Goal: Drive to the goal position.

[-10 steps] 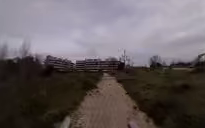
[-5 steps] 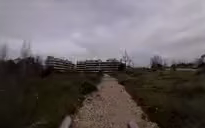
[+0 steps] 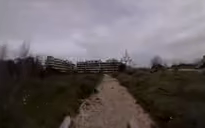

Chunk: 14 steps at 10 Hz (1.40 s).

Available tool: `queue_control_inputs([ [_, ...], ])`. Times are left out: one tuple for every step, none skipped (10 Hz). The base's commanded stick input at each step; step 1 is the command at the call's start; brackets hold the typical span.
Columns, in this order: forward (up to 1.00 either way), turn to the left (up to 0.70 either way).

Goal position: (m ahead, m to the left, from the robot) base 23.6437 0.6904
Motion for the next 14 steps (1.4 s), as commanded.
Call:
queue_control_inputs([
  [0.50, -0.43],
  [0.50, -0.50],
  [0.50, -0.39],
  [0.50, 0.00],
  [0.50, 0.00],
  [0.50, 0.00],
  [0.50, 0.00],
  [0.50, 0.00],
  [0.50, 0.00],
  [0.50, 0.00],
  [0.50, 0.00],
  [0.50, 0.00],
  [0.50, 0.00],
  [0.50, 0.00],
])
